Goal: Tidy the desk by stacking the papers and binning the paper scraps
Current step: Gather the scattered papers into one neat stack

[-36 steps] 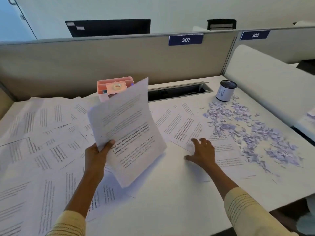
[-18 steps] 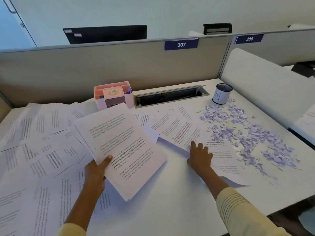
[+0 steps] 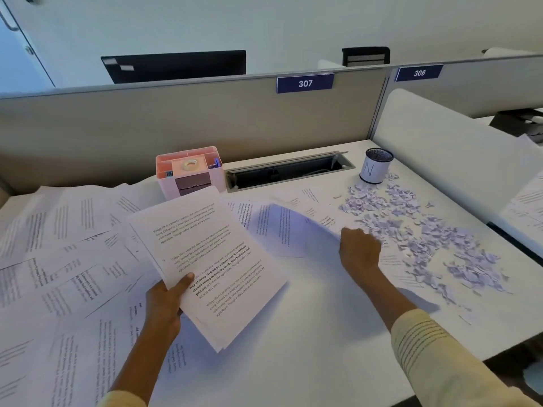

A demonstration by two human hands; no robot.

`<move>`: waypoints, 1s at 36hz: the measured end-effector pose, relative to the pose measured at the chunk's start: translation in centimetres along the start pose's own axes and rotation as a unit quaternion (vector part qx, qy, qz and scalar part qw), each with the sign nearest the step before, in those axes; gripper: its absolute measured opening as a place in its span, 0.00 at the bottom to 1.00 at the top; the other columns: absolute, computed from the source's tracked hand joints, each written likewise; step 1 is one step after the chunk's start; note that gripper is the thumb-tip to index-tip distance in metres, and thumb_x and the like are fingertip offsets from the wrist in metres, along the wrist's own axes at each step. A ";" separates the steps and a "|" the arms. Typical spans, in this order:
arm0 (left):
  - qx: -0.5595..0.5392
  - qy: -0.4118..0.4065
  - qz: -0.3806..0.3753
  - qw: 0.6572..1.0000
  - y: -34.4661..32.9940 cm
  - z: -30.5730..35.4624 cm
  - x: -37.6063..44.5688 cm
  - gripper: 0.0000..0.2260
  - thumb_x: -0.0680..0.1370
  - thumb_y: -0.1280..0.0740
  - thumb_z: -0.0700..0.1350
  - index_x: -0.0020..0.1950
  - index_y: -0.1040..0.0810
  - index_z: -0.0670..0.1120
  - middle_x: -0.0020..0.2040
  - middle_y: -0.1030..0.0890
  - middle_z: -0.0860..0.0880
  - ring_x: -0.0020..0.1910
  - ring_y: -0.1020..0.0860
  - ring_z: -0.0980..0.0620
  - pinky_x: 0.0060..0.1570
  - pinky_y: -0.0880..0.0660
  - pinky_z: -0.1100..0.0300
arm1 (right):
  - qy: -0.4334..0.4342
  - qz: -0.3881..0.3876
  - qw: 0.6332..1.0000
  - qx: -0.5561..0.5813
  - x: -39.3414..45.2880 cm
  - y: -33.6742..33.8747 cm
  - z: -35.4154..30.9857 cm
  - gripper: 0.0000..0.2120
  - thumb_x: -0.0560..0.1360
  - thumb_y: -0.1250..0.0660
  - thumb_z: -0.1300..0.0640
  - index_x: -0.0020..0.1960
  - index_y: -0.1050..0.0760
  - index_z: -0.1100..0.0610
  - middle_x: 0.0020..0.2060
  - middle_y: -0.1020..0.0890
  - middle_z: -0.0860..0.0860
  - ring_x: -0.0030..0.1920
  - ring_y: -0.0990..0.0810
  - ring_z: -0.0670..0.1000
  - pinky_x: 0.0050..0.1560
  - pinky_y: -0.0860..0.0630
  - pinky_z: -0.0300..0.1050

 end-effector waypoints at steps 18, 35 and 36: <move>-0.038 0.004 -0.040 0.998 -2.5 0.4 0.6 0.21 0.74 0.30 0.35 0.67 0.27 0.43 0.56 0.19 0.45 0.50 0.20 0.47 0.36 0.18 0.57 | -0.089 0.111 0.967 0.211 2.9 11.6 4.5 0.10 0.77 0.36 0.56 0.52 0.22 0.61 0.50 0.22 0.64 0.51 0.23 0.66 0.46 0.30 0.50; -0.071 0.009 -0.083 0.994 -5.5 0.5 -0.5 0.14 0.79 0.35 0.38 0.63 0.26 0.46 0.54 0.18 0.47 0.50 0.18 0.46 0.40 0.18 0.54 | 0.238 0.249 0.935 0.081 -5.4 11.2 -9.3 0.11 0.55 0.21 0.64 0.29 0.24 0.57 0.22 0.27 0.50 0.20 0.29 0.49 0.24 0.36 0.36; -0.073 0.011 -0.078 0.994 -5.4 0.4 -0.6 0.13 0.79 0.35 0.38 0.63 0.25 0.46 0.53 0.17 0.46 0.50 0.18 0.45 0.40 0.18 0.54 | 0.255 0.252 0.930 0.080 -6.2 10.6 -10.2 0.11 0.55 0.22 0.63 0.29 0.23 0.57 0.23 0.25 0.51 0.21 0.28 0.49 0.24 0.35 0.36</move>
Point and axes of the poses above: each hand's wrist, its own x-axis towards the middle knuckle, its own y-axis out of the back of the hand, z = x × y, the point moved 1 cm from there along x, towards the middle knuckle
